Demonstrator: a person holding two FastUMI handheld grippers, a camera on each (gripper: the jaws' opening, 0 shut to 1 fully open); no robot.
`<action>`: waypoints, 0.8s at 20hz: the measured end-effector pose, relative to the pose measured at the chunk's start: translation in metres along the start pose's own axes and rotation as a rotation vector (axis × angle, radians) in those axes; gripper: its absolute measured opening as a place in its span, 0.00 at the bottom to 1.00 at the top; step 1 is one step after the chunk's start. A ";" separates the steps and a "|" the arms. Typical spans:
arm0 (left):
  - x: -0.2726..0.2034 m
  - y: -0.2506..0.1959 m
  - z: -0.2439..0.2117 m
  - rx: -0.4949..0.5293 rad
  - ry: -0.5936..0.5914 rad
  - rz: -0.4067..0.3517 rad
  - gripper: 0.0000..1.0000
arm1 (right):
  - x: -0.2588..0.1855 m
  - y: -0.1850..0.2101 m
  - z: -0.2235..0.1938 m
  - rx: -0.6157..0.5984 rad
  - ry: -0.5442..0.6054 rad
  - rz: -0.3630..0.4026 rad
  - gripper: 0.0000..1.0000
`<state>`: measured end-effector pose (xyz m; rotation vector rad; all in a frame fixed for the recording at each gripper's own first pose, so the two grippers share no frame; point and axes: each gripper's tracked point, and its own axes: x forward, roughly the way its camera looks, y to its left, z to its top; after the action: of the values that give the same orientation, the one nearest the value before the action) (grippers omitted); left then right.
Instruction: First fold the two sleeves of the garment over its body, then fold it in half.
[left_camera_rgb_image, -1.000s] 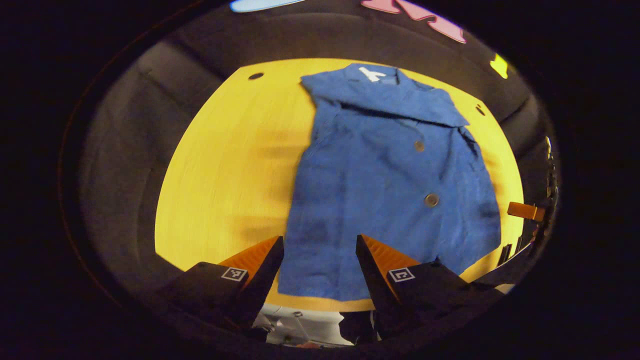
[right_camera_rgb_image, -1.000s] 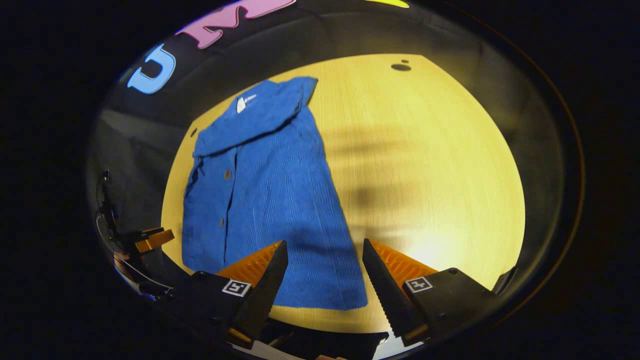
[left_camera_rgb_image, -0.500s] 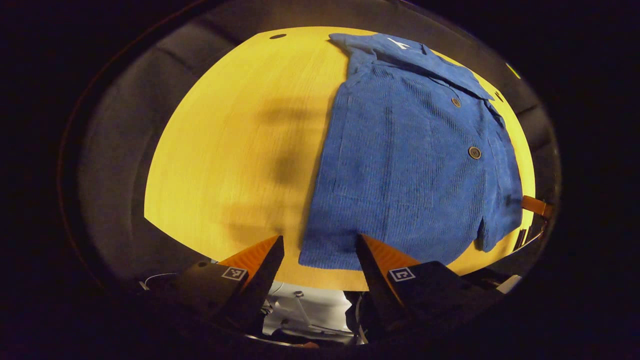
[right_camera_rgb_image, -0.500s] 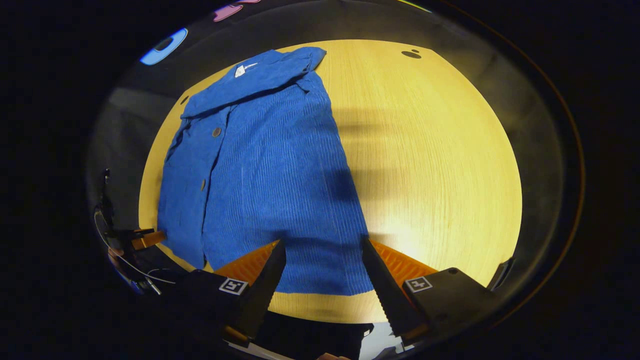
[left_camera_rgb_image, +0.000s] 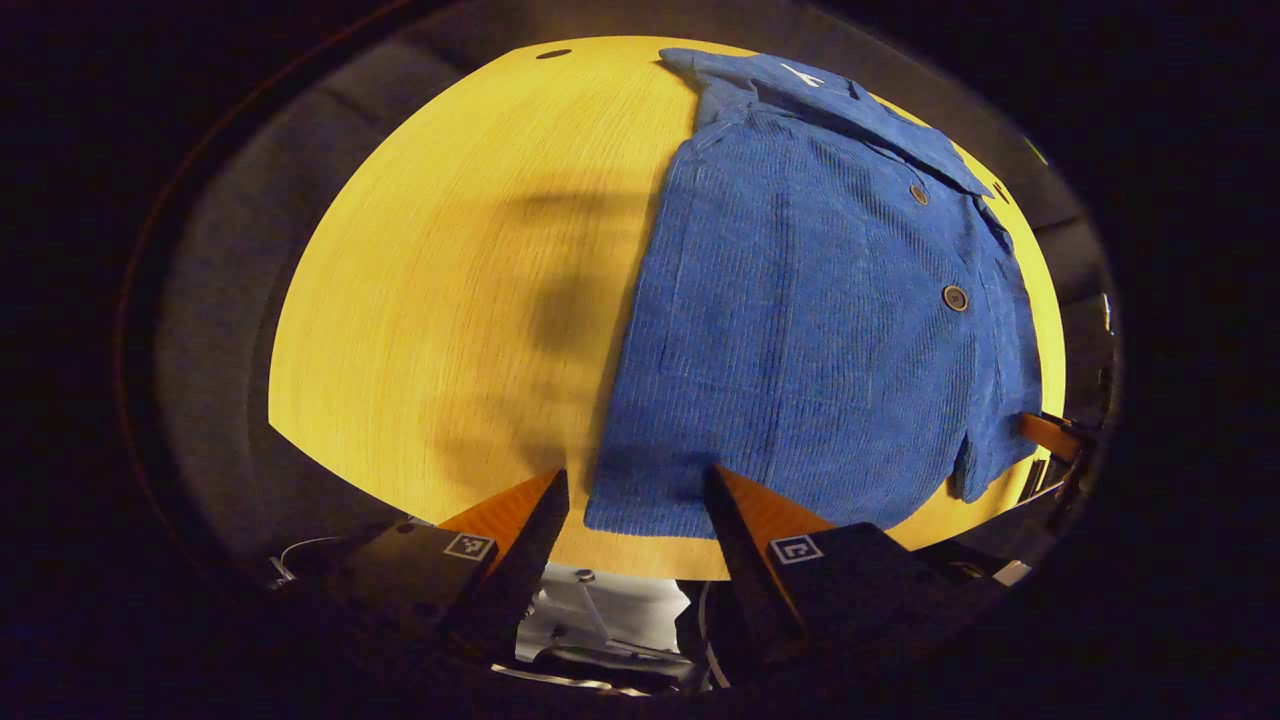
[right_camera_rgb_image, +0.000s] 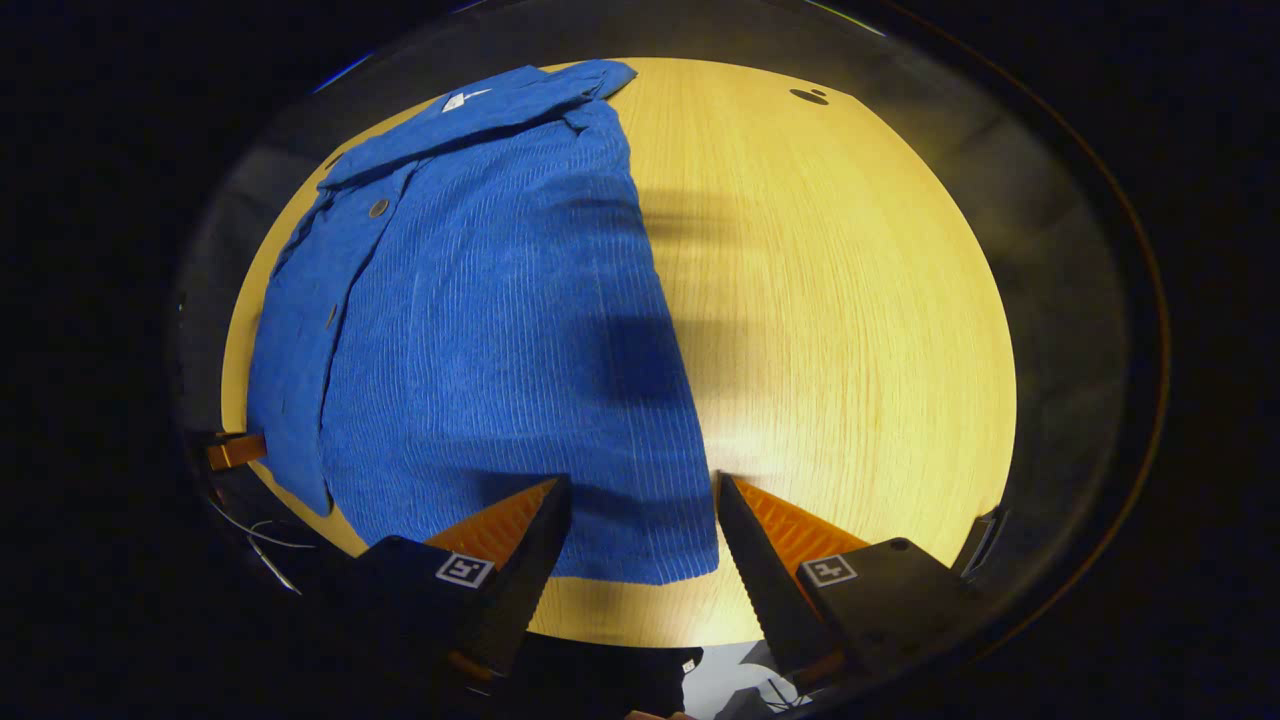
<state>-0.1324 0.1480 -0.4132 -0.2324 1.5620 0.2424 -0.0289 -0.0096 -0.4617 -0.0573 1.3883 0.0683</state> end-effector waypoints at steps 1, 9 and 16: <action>-0.001 -0.006 -0.002 -0.012 -0.002 -0.008 0.79 | 0.001 0.000 -0.001 0.004 0.014 0.002 0.88; -0.036 -0.049 0.021 -0.049 -0.052 -0.288 0.00 | -0.025 0.025 0.010 0.157 0.051 0.155 0.01; -0.164 -0.049 0.120 0.096 -0.267 -0.429 0.00 | -0.128 0.040 0.129 0.189 -0.195 0.211 0.01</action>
<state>-0.0025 0.1358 -0.2499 -0.4340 1.2217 -0.1337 0.0715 0.0390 -0.3128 0.2477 1.1960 0.1154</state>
